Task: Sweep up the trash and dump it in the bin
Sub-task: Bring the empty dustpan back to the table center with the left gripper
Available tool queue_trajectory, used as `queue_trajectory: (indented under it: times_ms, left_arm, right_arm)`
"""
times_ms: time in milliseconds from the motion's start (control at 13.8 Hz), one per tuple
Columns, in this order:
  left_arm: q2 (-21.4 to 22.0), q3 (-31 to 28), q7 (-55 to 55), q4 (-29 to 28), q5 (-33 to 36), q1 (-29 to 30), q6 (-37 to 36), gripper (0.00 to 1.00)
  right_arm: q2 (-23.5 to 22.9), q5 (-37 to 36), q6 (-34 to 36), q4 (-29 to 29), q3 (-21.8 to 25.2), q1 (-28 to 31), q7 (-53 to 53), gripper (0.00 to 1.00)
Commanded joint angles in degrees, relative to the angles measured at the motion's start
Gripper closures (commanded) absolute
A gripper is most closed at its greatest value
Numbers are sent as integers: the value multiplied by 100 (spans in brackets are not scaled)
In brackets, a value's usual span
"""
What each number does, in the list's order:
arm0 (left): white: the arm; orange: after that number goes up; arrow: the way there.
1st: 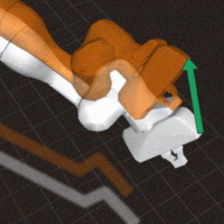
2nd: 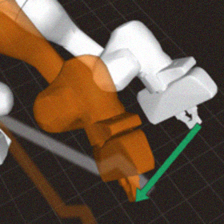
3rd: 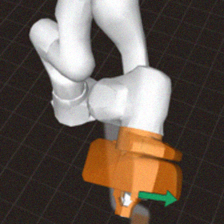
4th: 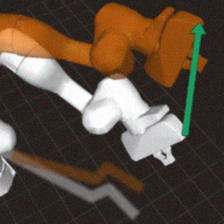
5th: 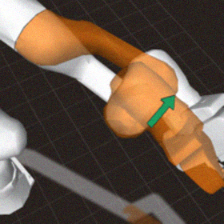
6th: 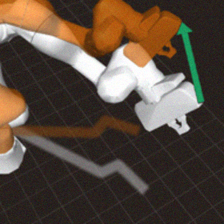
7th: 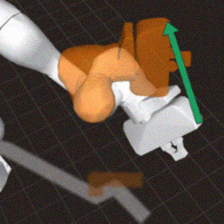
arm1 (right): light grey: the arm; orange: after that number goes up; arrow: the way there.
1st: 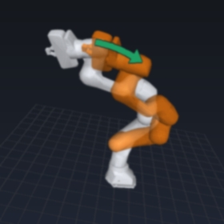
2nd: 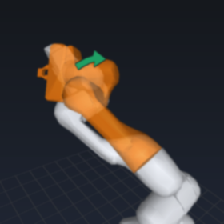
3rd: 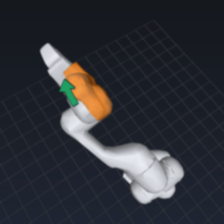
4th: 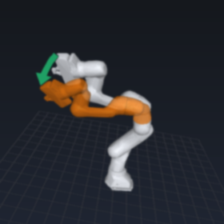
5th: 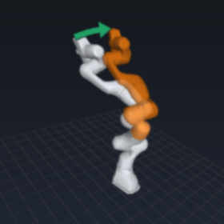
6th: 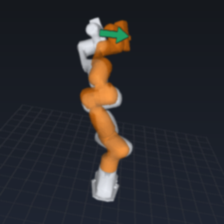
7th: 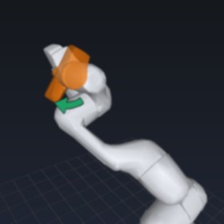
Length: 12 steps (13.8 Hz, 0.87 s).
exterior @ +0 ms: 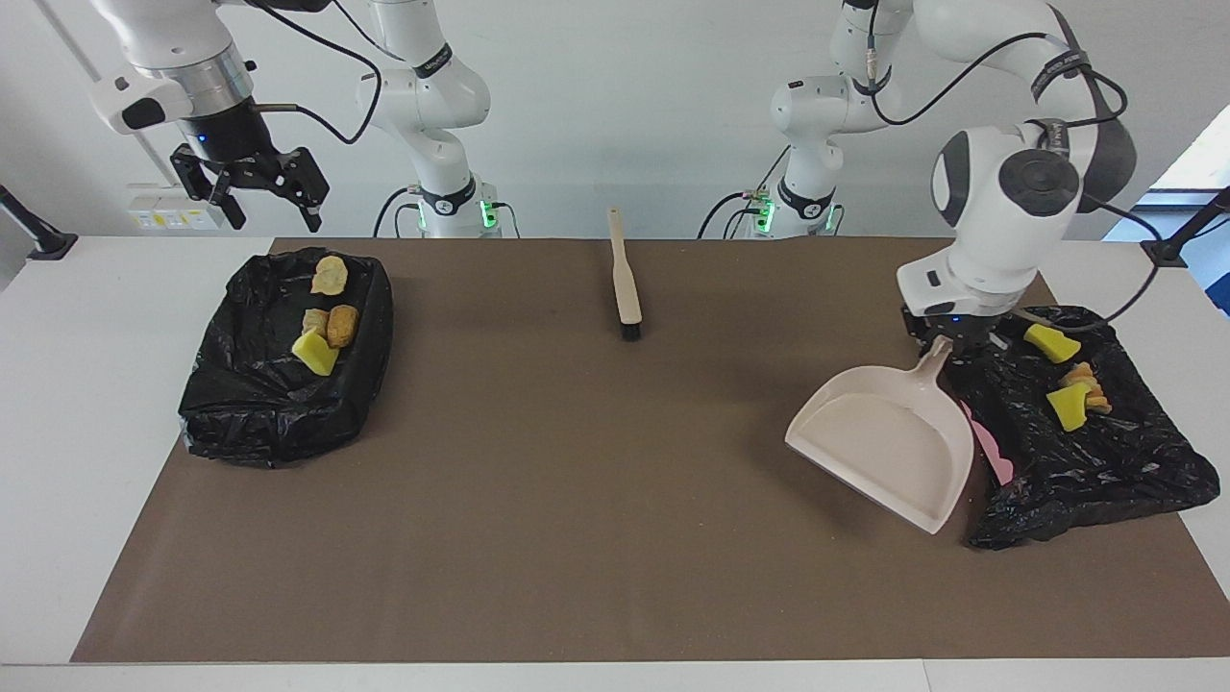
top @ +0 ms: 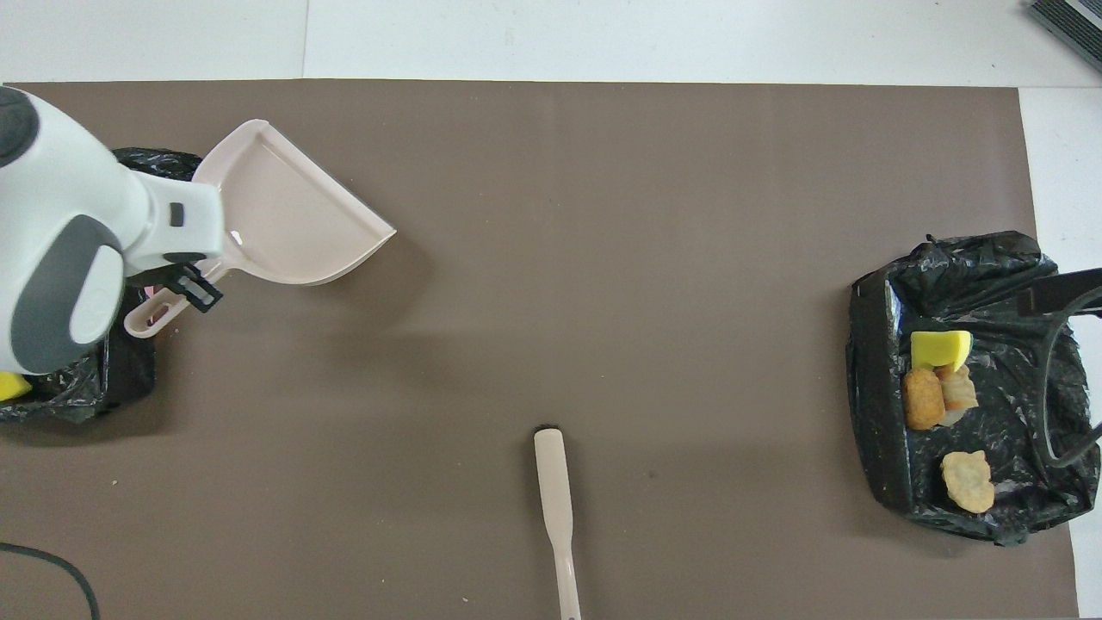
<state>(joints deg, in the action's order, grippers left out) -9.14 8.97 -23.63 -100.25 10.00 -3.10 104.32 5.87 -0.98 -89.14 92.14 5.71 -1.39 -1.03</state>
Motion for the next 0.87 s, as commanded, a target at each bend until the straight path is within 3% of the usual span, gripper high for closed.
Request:
queue_trajectory:
  times_ms: [0, 144, 433, 794]
  left_arm:
    - [-271, -141, 1531, 66, -366, -550, 473, 100]
    - [-543, -133, 2184, 477, -806, -918, 423, 100]
    - [-1361, 366, 4099, 1629, -763, -1245, 387, 100]
    - [-1801, 641, 5149, 1833, -710, -1622, 791, 100]
  right_arm:
    - [64, -87, -86, 138, 35, -19, -143, 0]
    - [64, -78, -86, 147, 35, -28, -117, 0]
    - [64, -87, -130, 173, 35, -28, -161, 0]
    - [55, -96, -139, 182, 88, -186, -108, 0]
